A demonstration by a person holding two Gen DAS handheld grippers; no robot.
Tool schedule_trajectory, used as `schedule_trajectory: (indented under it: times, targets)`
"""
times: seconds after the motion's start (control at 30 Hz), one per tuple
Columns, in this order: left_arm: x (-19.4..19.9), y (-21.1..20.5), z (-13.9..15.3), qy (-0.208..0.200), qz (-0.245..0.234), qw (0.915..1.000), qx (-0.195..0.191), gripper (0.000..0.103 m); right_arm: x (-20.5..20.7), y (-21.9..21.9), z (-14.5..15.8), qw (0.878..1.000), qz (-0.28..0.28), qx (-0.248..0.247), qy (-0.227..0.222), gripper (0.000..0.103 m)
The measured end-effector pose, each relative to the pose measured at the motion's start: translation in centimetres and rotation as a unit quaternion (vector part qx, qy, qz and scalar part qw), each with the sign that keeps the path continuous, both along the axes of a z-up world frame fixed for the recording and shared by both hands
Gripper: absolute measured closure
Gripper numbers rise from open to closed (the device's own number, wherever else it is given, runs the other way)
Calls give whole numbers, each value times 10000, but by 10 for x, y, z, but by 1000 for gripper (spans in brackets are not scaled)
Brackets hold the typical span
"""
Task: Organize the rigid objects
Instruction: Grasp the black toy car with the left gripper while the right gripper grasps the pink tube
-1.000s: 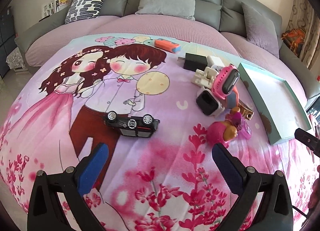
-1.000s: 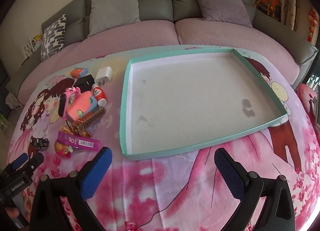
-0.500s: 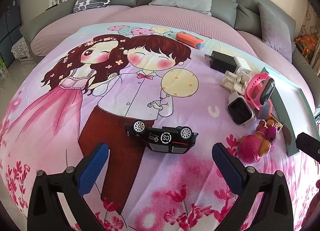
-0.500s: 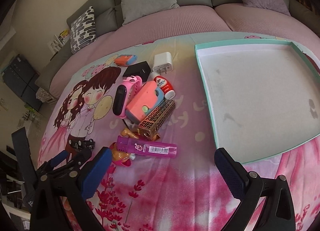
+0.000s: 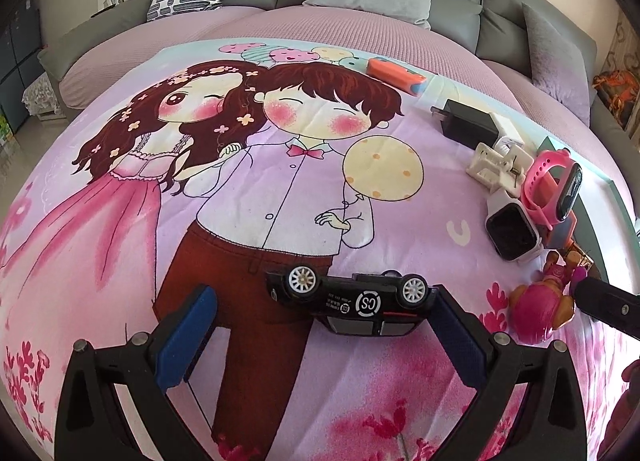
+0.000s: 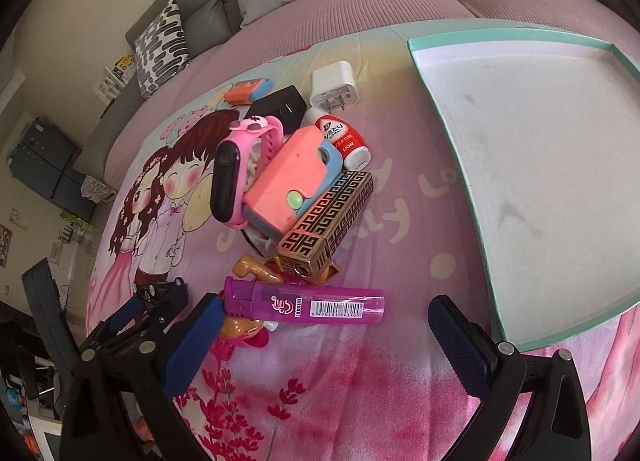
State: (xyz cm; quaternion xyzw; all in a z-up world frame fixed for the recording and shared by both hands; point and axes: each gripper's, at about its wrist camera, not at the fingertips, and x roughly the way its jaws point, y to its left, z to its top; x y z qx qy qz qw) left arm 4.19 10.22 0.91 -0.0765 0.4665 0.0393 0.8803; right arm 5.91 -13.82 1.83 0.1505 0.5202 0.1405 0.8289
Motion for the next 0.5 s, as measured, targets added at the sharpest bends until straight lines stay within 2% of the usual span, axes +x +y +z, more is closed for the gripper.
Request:
schedule_trajectory:
  times: [0.2, 0.5]
  targets:
    - [2, 1, -1, -41, -30, 10000, 3, 0, 2, 2, -2, 10000, 6, 20, -1, 2]
    - [3, -2, -2, -67, -54, 9999, 73, 0, 0, 2, -2, 9999, 62, -73, -37, 15]
